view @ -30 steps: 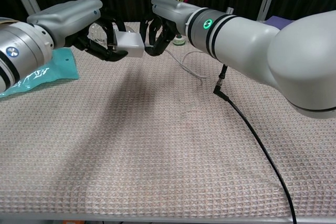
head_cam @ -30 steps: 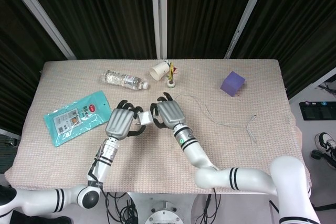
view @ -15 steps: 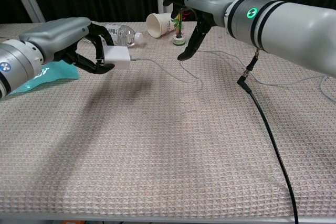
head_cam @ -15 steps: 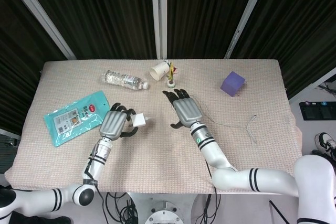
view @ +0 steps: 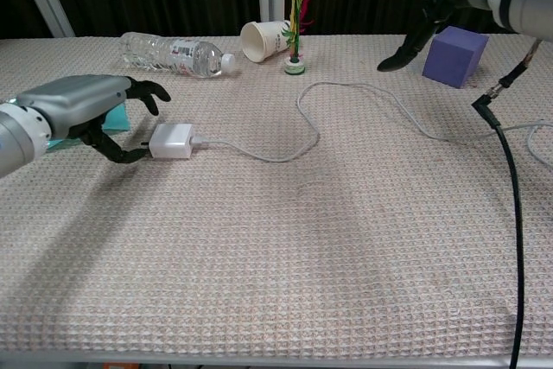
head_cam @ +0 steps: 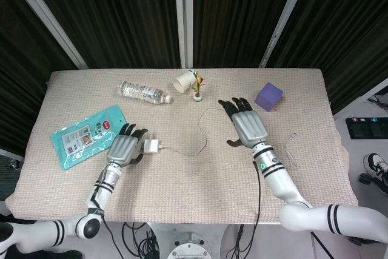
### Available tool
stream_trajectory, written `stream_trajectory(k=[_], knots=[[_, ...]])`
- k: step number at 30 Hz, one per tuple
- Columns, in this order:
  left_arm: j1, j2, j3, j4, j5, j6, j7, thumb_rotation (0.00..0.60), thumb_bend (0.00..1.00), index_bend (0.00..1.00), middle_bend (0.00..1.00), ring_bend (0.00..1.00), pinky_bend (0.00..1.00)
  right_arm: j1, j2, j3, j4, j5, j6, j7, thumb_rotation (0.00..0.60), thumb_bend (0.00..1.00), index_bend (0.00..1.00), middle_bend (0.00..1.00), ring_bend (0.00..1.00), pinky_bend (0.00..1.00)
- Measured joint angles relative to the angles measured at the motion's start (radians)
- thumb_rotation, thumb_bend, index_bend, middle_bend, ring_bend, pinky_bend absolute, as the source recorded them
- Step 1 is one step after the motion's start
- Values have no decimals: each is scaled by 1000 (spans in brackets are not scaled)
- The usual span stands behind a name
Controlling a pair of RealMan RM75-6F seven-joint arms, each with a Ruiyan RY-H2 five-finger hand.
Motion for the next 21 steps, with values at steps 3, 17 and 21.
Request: stream_trajectory(k=[3, 17, 21], knots=[[31, 67, 5, -53, 32, 59, -9, 600, 266, 141, 204, 32, 4, -52, 63, -33, -34, -55, 21, 34, 600, 32, 0, 147, 0, 0], [362, 492, 123, -222, 230, 448, -115, 600, 252, 158, 201, 31, 0, -423, 307, -234, -34, -480, 290, 407, 600, 104, 0, 174, 0, 0], [442, 514, 157, -255, 272, 517, -148, 600, 252, 158, 201, 31, 0, -529, 331, -269, -11, -555, 398, 459, 600, 107, 0, 175, 0, 0]])
